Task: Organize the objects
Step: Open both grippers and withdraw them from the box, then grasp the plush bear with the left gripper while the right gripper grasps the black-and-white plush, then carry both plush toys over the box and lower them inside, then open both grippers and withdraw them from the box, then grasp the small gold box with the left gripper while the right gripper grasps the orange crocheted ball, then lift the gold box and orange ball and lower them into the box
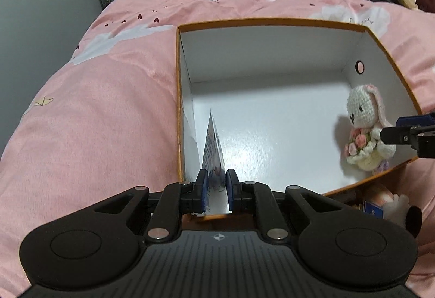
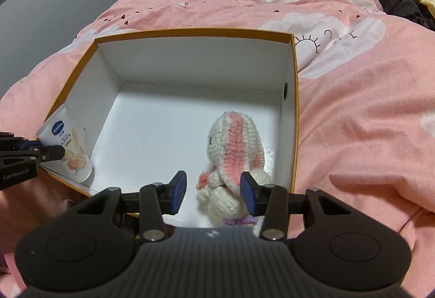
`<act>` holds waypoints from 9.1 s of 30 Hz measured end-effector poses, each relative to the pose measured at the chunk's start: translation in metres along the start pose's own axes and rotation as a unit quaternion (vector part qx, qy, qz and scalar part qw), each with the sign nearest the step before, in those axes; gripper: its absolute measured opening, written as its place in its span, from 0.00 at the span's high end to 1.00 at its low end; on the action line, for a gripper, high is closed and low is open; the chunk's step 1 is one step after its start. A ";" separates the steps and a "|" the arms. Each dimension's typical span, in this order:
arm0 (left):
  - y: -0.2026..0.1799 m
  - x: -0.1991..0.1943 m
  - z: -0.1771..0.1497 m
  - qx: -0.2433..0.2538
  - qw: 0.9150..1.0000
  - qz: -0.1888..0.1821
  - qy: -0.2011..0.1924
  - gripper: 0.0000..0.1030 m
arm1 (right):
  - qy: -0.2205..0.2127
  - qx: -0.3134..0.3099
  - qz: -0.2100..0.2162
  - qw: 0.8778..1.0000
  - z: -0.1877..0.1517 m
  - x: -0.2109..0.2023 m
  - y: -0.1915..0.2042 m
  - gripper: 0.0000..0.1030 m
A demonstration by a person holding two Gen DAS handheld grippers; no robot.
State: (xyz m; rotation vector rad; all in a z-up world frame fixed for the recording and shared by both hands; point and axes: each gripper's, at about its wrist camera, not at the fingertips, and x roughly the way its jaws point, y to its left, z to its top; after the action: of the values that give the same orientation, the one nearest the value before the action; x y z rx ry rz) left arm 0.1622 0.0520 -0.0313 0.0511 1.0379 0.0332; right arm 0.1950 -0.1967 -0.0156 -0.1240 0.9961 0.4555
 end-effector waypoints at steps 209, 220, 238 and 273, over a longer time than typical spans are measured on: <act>-0.056 -0.020 -0.099 -0.099 0.974 -0.163 0.119 0.35 | 0.084 -0.028 0.061 0.994 -0.128 -0.002 0.040 0.39; -0.065 0.002 -0.096 -0.089 0.971 -0.159 0.158 0.35 | 0.122 -0.022 0.069 0.990 -0.128 0.024 0.038 0.46; -0.065 0.003 -0.095 -0.085 0.971 -0.168 0.149 0.39 | 0.121 -0.023 0.061 0.991 -0.128 0.025 0.039 0.59; 0.044 -0.118 0.029 -0.132 0.972 -0.152 -0.124 0.41 | -0.026 -0.053 0.185 0.981 0.029 -0.009 0.090 0.59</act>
State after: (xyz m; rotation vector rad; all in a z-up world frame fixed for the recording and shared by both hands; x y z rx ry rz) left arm 0.1271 0.0895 0.0872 -0.3385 0.7755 -0.1113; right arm 0.1760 -0.1097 0.0169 -0.0204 0.9445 0.8498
